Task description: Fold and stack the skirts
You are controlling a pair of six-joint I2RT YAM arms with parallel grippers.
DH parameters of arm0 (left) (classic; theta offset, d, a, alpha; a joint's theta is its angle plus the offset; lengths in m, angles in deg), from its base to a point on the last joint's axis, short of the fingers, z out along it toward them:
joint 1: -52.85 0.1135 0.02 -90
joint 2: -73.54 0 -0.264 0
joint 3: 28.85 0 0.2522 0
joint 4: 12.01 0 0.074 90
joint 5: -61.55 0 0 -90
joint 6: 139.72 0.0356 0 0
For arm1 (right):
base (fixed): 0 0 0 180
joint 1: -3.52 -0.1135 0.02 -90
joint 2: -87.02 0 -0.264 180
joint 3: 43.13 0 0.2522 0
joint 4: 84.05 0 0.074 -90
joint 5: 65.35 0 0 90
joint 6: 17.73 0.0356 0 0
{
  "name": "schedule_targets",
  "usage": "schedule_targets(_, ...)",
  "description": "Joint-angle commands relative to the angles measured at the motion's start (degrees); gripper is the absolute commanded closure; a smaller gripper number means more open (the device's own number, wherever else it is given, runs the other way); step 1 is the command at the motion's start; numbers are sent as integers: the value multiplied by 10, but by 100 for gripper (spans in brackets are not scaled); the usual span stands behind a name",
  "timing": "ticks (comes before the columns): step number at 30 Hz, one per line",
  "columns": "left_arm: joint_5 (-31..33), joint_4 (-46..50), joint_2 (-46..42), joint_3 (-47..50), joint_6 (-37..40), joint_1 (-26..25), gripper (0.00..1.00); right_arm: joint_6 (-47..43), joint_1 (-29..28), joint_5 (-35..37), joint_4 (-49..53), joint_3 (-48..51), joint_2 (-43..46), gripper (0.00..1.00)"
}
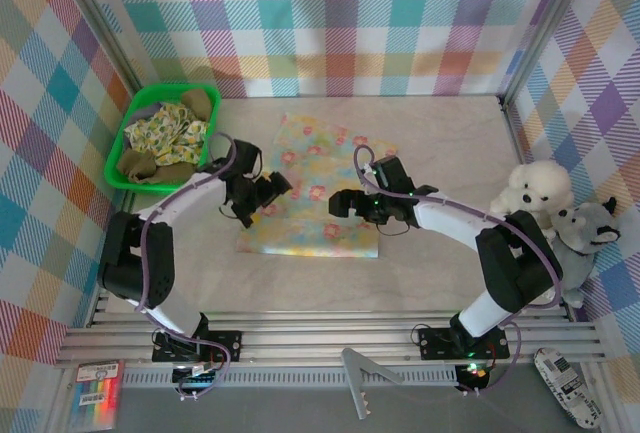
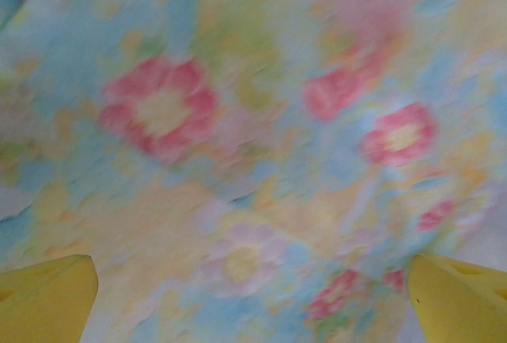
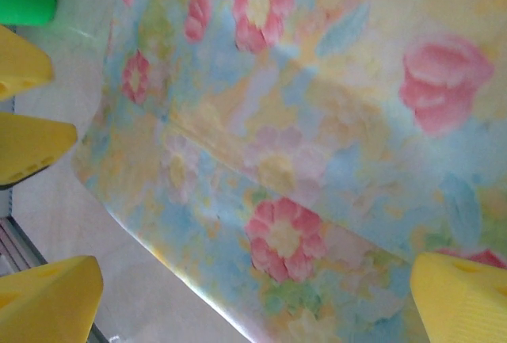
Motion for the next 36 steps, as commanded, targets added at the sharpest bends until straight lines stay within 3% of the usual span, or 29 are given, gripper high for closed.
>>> schedule_targets(1, -5, -7, 7, 29, -15, 3, 0, 2, 0, -28, -9, 10, -15, 1)
schedule_targets(6, 78, -16, 45, 38, -3, 4, 0, 8, 0, -23, -11, 13, -23, 1)
schedule_targets(13, 79, -17, 95, 10, 17, 2, 0, -85, -3, -13, 57, 3, 19, 1)
schedule_targets(19, 96, 16, 47, -28, 17, 0, 0, -270, -45, 89, 227, -65, 52, 8)
schedule_targets(22, 111, 33, 16, -41, 15, 2, 0, -360, -75, 151, 266, -79, 62, 11)
schedule_targets(29, 184, 53, -68, -26, -7, 15, 0, -595, -152, 227, 239, -16, 93, 18)
schedule_targets(36, 191, 56, -110, 18, -22, 49, 0, -729, -202, 333, 192, 24, 55, 29)
